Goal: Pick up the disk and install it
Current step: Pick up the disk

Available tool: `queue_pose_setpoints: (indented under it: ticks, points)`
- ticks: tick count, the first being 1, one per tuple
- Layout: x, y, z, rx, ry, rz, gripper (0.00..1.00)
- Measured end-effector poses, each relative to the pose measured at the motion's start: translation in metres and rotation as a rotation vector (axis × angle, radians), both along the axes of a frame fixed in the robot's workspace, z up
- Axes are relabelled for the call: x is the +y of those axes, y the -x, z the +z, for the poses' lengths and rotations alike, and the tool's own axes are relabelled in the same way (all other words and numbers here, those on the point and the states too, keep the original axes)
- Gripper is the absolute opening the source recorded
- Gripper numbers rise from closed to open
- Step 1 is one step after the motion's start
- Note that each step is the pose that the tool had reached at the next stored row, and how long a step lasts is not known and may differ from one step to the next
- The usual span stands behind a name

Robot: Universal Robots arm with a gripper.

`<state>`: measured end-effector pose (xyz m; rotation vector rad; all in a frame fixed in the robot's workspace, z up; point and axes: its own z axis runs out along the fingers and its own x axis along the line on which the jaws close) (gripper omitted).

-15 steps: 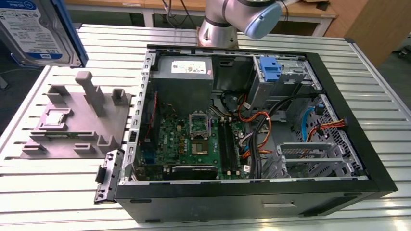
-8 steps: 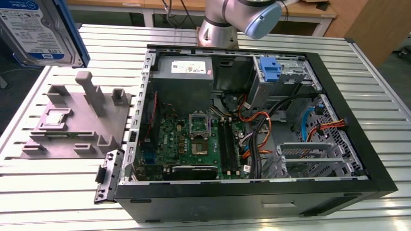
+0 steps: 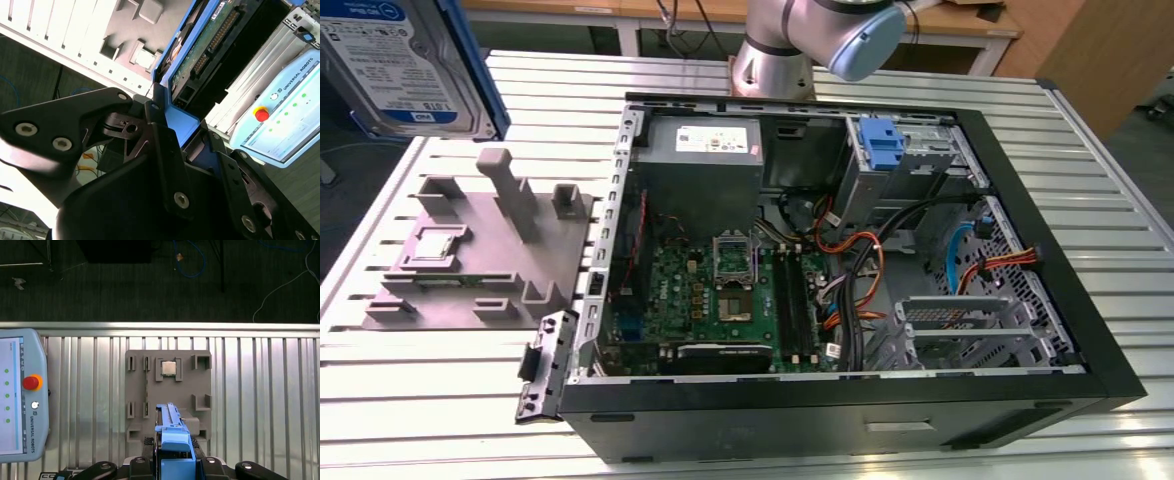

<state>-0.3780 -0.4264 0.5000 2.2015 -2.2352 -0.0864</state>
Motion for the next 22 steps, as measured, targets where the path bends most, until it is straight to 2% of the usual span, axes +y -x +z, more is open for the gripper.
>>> queue_pose_setpoints:
  ticks: [22]
  points:
    - [0.0000, -0.0058, 0.0000, -0.0001, 0.0000, 0.000, 0.37]
